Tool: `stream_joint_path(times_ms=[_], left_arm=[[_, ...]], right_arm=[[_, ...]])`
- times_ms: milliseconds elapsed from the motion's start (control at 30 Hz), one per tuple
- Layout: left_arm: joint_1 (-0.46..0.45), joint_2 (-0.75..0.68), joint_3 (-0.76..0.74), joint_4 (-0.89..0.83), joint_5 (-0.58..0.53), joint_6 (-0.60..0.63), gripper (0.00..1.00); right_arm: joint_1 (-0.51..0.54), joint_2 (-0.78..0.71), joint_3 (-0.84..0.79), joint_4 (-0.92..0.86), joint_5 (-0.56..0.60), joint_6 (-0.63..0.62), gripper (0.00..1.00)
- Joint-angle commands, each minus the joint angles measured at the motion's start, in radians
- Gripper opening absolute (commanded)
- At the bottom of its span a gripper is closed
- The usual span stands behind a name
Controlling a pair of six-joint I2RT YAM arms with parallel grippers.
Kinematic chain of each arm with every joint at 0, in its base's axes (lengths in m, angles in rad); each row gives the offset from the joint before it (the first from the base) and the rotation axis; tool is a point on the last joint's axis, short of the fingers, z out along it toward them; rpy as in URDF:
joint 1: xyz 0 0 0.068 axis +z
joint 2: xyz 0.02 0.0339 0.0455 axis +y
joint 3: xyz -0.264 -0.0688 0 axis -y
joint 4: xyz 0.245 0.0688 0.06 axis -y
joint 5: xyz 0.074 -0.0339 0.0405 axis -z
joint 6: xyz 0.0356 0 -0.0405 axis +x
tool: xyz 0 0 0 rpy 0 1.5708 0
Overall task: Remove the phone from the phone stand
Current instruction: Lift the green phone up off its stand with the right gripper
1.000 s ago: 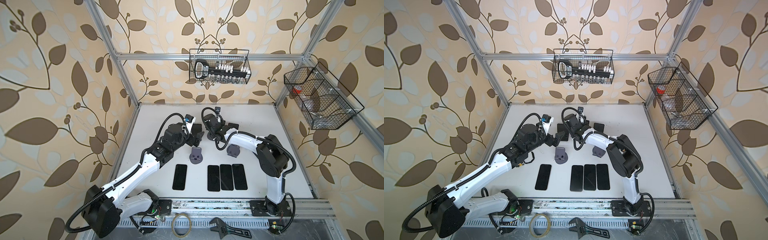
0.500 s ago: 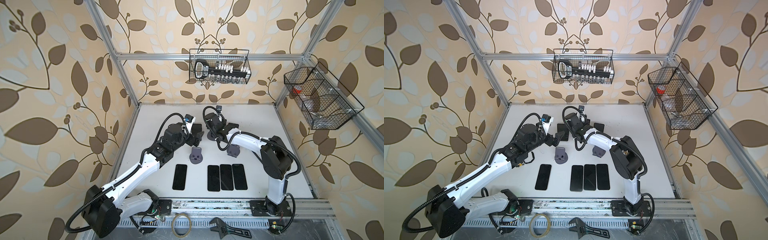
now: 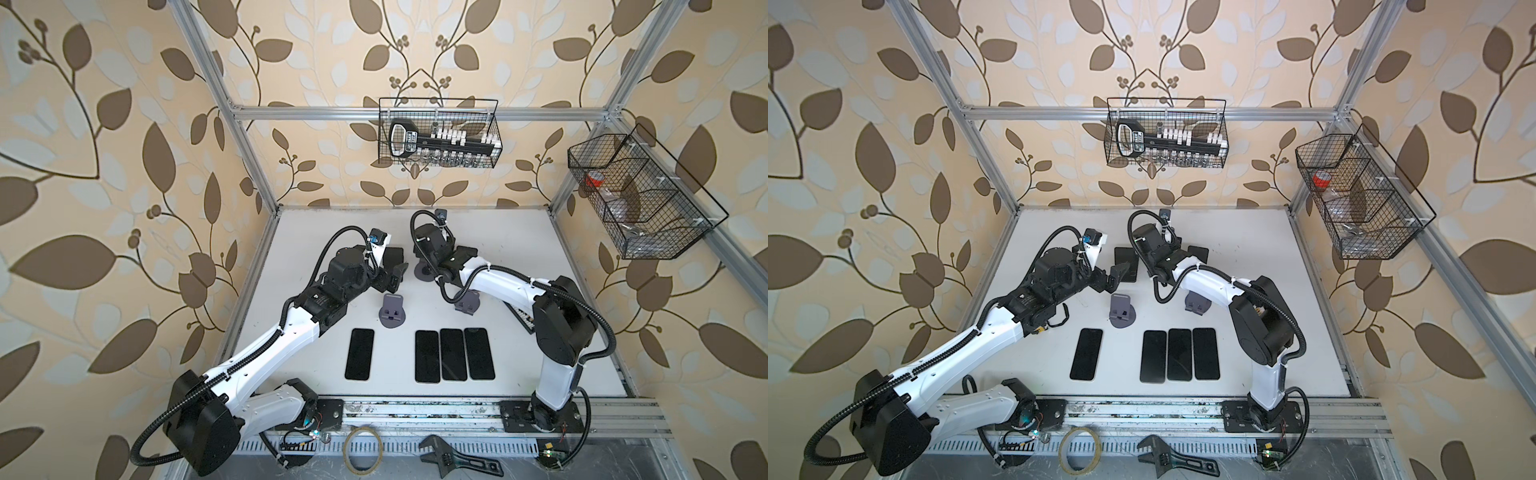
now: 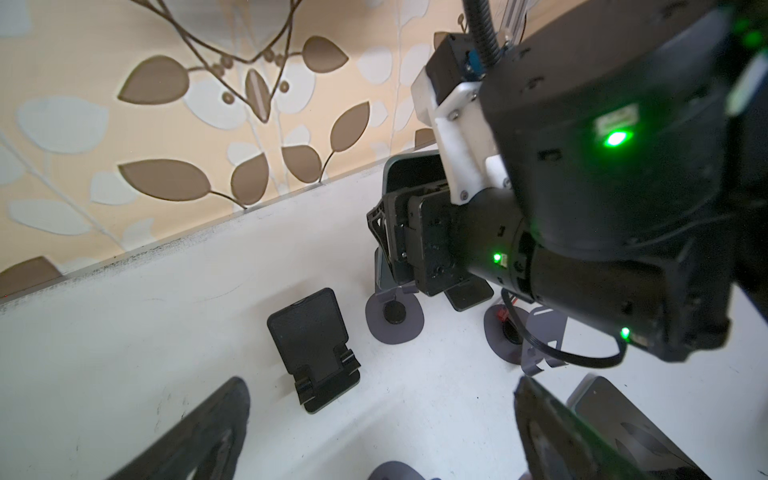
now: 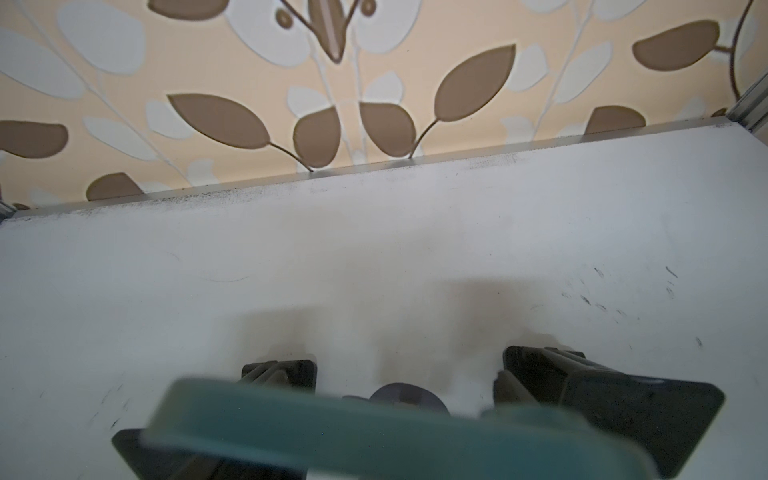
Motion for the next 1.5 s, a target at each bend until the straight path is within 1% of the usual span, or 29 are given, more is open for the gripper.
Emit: stream_joint_path(times_ms=[0, 133, 533, 833, 1133, 1233, 1333, 1467], left_arm=[[-0.007, -0.028, -0.008, 0.009, -0.005, 0.014, 0.99], [-0.006, -0.038, -0.009, 0.008, -0.011, 0.018, 0.99], [-0.009, -0.05, -0.017, 0.01, -0.028, 0.016, 0.99], [-0.009, -0.076, -0.024, 0.009, -0.032, 0.016, 0.99], [-0.009, -0.108, -0.024, 0.0, -0.042, 0.025, 0.99], [-0.009, -0.121, -0.02, -0.013, -0.04, 0.026, 0.99], [-0.009, -0.14, -0.018, -0.034, -0.031, 0.026, 0.99], [-0.009, -0.163, -0.011, -0.1, -0.001, 0.042, 0.99]], right_arm=[[0.005, -0.055, -0.012, 0.004, -0.015, 0.003, 0.71], [0.025, -0.078, -0.018, -0.018, -0.029, 0.005, 0.71], [0.033, -0.138, -0.039, -0.057, -0.075, 0.021, 0.7], [0.06, -0.234, -0.117, -0.073, -0.102, 0.063, 0.7], [0.08, -0.301, -0.14, -0.138, -0.174, 0.084, 0.69], [0.095, -0.323, -0.154, -0.154, -0.191, 0.111, 0.69], [0.124, -0.354, -0.179, -0.153, -0.174, 0.126, 0.69], [0.156, -0.389, -0.192, -0.182, -0.174, 0.143, 0.69]])
